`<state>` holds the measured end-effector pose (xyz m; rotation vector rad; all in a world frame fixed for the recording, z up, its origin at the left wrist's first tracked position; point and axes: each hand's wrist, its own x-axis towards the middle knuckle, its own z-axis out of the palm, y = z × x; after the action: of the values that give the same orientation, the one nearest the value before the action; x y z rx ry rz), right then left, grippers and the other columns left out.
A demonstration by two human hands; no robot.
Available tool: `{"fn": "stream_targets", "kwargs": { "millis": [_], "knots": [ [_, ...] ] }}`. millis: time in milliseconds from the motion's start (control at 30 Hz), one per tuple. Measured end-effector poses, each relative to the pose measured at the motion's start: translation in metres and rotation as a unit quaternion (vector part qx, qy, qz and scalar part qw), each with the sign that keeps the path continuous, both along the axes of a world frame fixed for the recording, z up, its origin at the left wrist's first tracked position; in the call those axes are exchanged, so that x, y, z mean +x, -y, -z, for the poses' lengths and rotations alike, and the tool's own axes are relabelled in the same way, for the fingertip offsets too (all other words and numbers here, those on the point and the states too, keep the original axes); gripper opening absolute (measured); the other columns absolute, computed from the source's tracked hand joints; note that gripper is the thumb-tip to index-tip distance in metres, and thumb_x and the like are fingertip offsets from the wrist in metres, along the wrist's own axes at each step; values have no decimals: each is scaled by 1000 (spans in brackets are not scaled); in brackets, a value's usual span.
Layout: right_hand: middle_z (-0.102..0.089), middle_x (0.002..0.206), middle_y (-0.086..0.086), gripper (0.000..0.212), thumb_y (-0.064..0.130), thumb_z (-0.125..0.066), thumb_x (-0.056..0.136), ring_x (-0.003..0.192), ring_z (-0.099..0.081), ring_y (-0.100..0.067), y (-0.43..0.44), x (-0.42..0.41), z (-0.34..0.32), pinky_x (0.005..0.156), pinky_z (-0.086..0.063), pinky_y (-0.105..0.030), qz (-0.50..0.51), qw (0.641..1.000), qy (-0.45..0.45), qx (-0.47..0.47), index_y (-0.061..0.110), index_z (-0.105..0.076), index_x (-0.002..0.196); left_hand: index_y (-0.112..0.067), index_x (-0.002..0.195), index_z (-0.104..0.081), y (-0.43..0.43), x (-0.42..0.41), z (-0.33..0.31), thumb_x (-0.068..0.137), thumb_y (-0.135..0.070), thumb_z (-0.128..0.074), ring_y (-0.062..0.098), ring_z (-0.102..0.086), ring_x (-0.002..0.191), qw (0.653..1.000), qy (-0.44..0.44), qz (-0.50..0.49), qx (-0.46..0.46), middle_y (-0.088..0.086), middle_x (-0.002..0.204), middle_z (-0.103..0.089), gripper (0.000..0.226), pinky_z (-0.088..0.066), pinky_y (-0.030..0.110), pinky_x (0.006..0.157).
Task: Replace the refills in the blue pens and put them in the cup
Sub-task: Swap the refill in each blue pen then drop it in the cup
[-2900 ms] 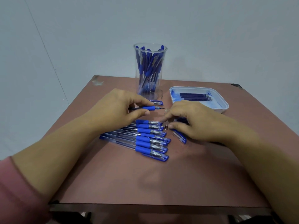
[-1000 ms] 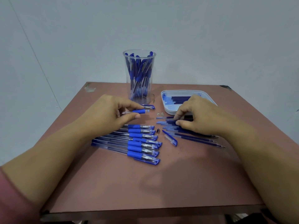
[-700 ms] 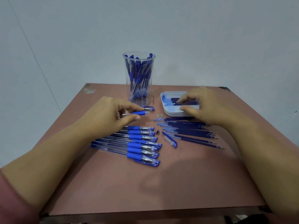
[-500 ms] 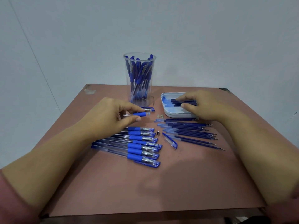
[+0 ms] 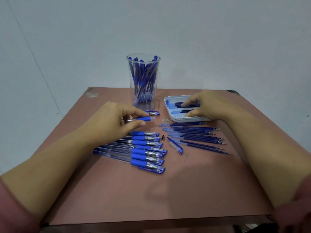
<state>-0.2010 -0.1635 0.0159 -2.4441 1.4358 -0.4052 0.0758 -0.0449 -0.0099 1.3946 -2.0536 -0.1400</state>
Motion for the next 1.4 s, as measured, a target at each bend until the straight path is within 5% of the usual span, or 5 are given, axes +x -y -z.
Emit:
{"fn": "stream_targets", "kwargs": {
  "millis": [833,1267,1400],
  "knots": [
    [-68,91,8,12,28,-75,83,79,-56,0,19,4,10,65,-42,-17,16,1000,0,-10,22,-75,93,-37,109,-72,0,2,-2,83,-37,-71,1,-53,55,1000,-5,-4,3,-31,66,-58,26,-39,8,56],
    [-63,91,12,10,29,-72,85,91,-59,-13,22,0,9,78,-43,-28,-18,1000,-23,-11,33,-65,78,-36,109,-72,0,0,-2,82,-37,-70,0,-52,54,1000,0,-10,3,-30,64,-58,27,-39,7,55],
    [-64,92,14,11,31,-65,90,91,-59,-10,13,4,3,82,-47,-30,-27,997,35,-61,36,-60,82,-36,108,-73,-1,0,-3,82,-35,-71,1,-52,55,1000,0,-11,0,-31,64,-58,26,-38,7,54]
  ]
}}
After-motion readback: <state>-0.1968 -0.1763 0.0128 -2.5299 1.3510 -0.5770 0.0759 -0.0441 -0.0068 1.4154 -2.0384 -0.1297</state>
